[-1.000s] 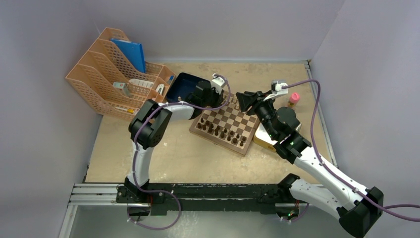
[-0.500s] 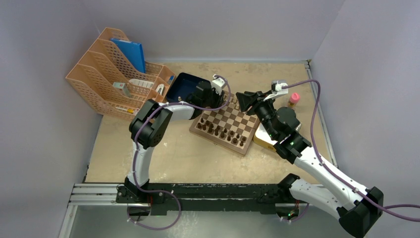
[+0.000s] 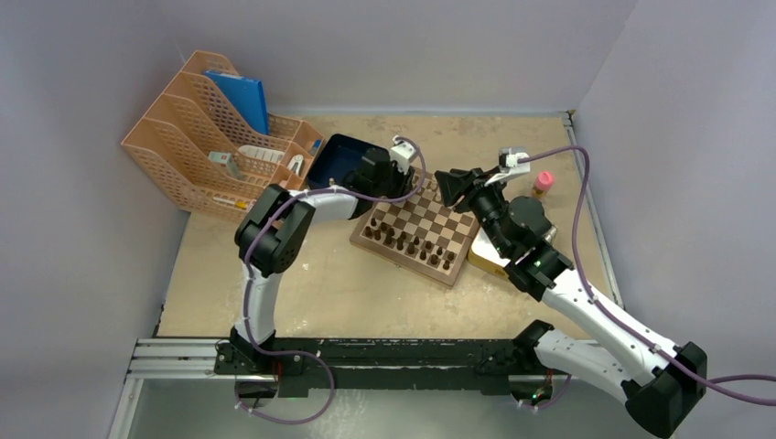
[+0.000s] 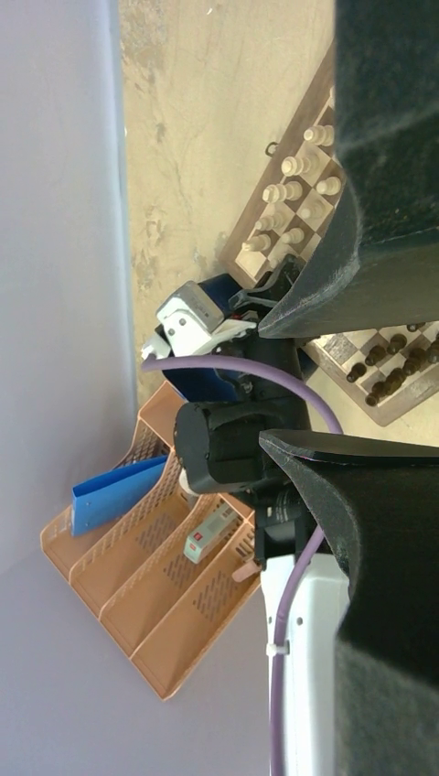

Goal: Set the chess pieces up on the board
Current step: Place the chess piece on the chessboard, then pick up the chess piece from the storage box, then place the chess piece on the chessboard.

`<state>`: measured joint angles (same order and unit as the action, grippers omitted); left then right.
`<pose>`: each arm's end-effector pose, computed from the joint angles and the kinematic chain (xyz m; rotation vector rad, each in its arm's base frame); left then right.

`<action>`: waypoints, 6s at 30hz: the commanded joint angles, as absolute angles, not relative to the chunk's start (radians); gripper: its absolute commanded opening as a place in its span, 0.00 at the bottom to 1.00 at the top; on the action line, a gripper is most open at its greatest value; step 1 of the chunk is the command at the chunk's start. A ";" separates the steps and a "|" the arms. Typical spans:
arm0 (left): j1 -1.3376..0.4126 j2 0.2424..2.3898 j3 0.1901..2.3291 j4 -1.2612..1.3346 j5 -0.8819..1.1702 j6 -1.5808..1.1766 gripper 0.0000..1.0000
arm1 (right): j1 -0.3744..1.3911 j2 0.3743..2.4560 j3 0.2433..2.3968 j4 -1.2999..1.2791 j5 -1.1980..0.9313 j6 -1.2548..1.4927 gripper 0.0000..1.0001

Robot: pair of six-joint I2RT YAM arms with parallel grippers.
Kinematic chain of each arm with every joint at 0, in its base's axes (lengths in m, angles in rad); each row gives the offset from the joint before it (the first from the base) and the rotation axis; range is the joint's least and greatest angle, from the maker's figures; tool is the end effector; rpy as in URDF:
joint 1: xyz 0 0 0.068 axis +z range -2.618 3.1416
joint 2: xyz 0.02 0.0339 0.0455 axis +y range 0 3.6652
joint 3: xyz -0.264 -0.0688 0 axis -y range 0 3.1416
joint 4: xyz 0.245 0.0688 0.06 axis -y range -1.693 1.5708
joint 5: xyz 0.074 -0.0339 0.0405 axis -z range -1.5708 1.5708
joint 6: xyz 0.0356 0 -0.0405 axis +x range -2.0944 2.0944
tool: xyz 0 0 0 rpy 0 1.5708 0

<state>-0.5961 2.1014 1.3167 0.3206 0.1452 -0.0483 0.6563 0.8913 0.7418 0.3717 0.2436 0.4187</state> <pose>0.3836 -0.2665 0.1616 0.6502 1.9699 -0.5483 0.1726 0.1221 0.3656 0.0462 1.3932 0.7377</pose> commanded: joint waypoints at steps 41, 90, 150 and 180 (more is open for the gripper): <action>-0.375 1.530 1.223 -0.243 -0.082 -0.202 0.66 | 0.659 0.836 0.756 0.125 0.280 0.517 0.98; -0.324 2.097 1.709 -0.519 -0.228 -0.148 0.35 | 0.659 1.004 1.160 -0.259 0.182 0.478 0.82; -0.464 2.016 1.975 -0.741 -0.103 -0.114 0.05 | 0.659 0.926 1.277 -0.426 0.283 0.465 0.80; -0.600 2.194 1.871 -0.436 -0.054 -0.105 0.06 | 0.658 0.908 1.332 -0.498 0.389 0.459 0.80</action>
